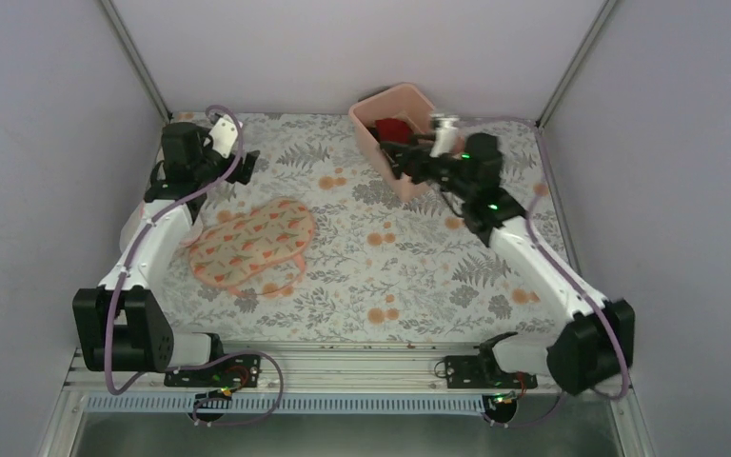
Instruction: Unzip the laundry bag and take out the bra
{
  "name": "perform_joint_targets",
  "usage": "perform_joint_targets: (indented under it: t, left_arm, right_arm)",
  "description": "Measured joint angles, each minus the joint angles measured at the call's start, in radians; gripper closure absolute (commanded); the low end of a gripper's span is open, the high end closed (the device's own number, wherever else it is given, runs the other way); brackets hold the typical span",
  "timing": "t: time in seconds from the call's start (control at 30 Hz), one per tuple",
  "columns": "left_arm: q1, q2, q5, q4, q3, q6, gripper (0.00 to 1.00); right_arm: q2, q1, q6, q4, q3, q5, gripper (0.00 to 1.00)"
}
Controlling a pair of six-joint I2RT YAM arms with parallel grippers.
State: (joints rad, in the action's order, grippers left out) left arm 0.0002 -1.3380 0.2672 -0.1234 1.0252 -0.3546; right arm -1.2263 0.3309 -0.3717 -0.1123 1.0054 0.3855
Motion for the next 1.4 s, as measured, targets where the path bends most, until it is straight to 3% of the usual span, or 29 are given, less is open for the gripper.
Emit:
perform_joint_targets:
  t: [0.13,0.3,0.53,0.63,0.67,0.73,0.87,1.0,1.2,1.4]
  left_arm:
    - [0.019,0.000,0.004,-0.123,0.108,-0.047,0.00]
    - [0.062,0.000,0.040,-0.217,0.142,-0.057,0.00]
    - [0.072,-0.031,0.063,-0.276,0.143,-0.057,0.00]
    - [0.074,-0.047,0.067,-0.281,0.143,-0.056,0.00]
    - [0.074,-0.049,0.068,-0.282,0.143,-0.056,0.00]
    - [0.076,-0.051,0.068,-0.284,0.143,-0.056,0.00]
    - [0.076,-0.052,0.068,-0.284,0.143,-0.056,0.00]
    - [0.076,-0.056,0.075,-0.284,0.143,-0.056,0.00]
    - [0.077,-0.089,0.111,-0.323,0.157,-0.065,0.00]
    - [0.097,-0.105,0.194,-0.445,0.282,-0.114,0.00]
  right_arm:
    - [-0.218,0.202,-0.010,0.100,0.195,0.020,0.00]
    - [-0.567,0.304,-0.092,0.230,0.413,0.044,0.00]
    - [-0.813,0.338,-0.174,0.314,0.429,0.093,0.03]
    - [-0.900,0.357,-0.192,0.315,0.442,0.143,0.08]
    - [-0.921,0.364,-0.198,0.315,0.444,0.160,0.14]
    - [-0.939,0.372,-0.208,0.294,0.455,0.198,0.28]
    - [-0.971,0.384,-0.239,0.246,0.474,0.283,0.74]
    - [-0.978,0.388,-0.245,0.243,0.479,0.322,0.96]
    - [-0.943,0.388,-0.085,0.336,0.562,0.310,0.96]
    - [-0.688,0.388,0.254,0.491,0.563,0.189,0.97]
